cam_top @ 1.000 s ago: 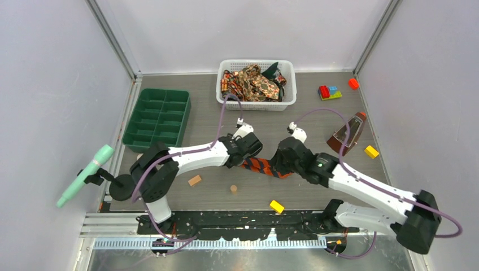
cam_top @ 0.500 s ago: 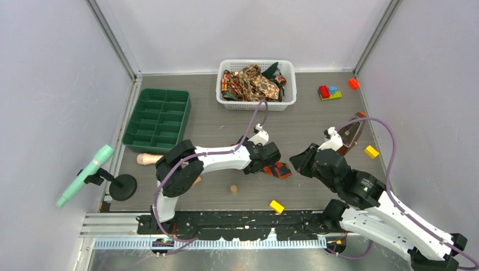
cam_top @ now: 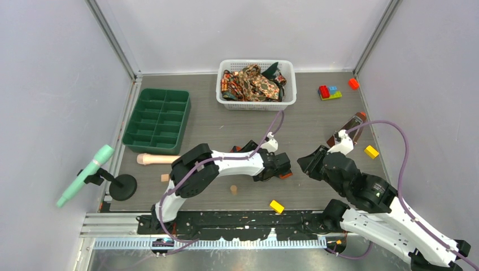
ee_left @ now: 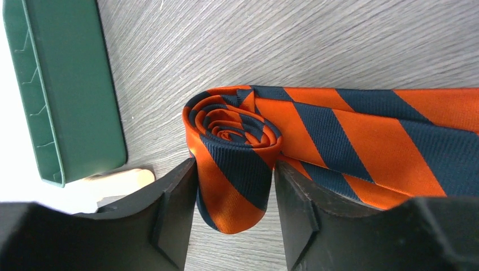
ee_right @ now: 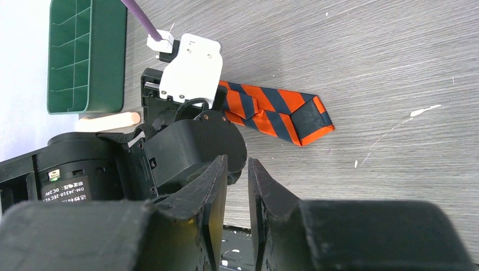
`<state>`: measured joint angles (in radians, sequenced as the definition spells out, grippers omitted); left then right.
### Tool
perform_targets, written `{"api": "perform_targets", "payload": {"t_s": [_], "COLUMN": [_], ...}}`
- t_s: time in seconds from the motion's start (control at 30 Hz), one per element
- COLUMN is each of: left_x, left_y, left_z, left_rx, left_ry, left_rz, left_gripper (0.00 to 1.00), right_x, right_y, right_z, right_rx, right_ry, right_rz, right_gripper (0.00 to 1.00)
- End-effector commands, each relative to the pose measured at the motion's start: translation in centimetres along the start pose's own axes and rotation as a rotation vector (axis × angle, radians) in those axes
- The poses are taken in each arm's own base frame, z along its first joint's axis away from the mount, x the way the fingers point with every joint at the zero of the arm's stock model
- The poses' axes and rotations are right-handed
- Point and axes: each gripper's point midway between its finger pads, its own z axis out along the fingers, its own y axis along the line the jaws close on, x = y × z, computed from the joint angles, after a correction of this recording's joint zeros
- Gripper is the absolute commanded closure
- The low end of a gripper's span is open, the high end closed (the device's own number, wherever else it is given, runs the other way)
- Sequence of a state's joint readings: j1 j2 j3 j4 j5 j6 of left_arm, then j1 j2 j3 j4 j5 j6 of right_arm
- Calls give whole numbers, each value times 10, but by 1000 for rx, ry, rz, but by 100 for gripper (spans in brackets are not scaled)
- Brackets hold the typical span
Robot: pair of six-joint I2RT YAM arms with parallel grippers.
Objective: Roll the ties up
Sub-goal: Roll the tie at the center of the board.
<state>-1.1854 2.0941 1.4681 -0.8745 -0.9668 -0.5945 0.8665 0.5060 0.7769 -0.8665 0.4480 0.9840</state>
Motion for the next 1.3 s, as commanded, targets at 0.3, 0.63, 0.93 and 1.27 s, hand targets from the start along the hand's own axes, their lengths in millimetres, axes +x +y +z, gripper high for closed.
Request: {"api": "perform_targets", "payload": {"t_s": [0.3,0.63,0.93,1.27], "left_x": [-17,-26,-29,-33], "left_y": [-18,-25,-29,-29], "left_z": [-18,-30,-32,-41], "left_rx": [93,163,190,238], "left_ry": [-10,-12,-15,-18], "left_rz": [-71,-93,-97,-114], "left_gripper": [39,40,55,36], "right_x": [-8,-4,0,1], "right_y": [1,-2,-3,-4], "right_z": [-3,-2,-1,1], "right_rx": [11,14,16,23], "right_ry": [-28,-18,-6,-6], "right_rz": [27,37,40,41], "right_gripper": [71,69,69,66]}}
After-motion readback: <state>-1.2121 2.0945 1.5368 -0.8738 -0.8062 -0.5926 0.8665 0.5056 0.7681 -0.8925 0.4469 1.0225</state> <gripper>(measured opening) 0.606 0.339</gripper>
